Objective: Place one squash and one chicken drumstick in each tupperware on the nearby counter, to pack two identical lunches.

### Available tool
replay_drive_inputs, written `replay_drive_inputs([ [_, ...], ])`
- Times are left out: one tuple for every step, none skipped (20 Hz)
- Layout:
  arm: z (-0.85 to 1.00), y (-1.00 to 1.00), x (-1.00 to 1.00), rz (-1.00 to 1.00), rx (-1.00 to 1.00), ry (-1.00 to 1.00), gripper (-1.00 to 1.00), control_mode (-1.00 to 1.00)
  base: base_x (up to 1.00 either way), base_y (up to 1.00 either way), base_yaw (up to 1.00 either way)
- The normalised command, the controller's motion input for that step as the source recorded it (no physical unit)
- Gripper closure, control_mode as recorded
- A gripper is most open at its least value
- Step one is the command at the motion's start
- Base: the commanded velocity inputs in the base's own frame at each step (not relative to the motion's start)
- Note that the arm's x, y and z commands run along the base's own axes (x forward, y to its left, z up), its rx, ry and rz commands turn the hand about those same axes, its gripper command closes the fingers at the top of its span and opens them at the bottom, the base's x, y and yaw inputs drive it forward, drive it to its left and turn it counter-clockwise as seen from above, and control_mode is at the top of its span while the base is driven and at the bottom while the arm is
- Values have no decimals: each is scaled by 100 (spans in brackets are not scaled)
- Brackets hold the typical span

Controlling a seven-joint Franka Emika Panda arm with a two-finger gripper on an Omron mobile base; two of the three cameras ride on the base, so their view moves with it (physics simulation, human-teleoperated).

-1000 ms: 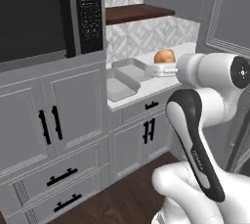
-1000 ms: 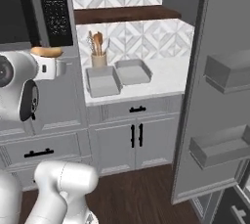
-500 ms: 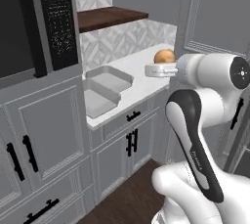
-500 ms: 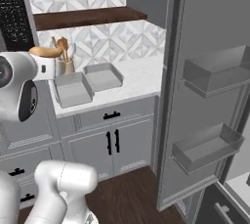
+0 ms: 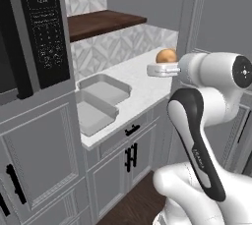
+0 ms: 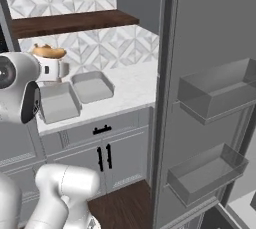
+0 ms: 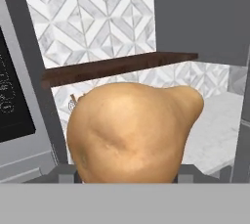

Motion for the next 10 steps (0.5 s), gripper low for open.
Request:
replay_drive_inputs([
  [0,0,0,0,0,0,100,100,31,-6,-8],
  [0,0,0,0,0,0,100,100,20,-1,-8],
  [0,0,0,0,0,0,100,100,8,0,-7],
  [0,0,0,0,0,0,100,100,0,0,-7],
  [0,0,0,0,0,0,100,100,6,0,-6],
  [-93,0,21,-4,3,0,100,-100,0,0,0],
  [-100,0,49,0,6,0,100,-100,0,0,0],
  [-100,0,72,0,11,4,100,-100,0,0,0],
  [-100,0,89,0,9,9,100,-100,0,0,0],
  [-100,0,100,0,0,17,100,-100,0,0,0],
])
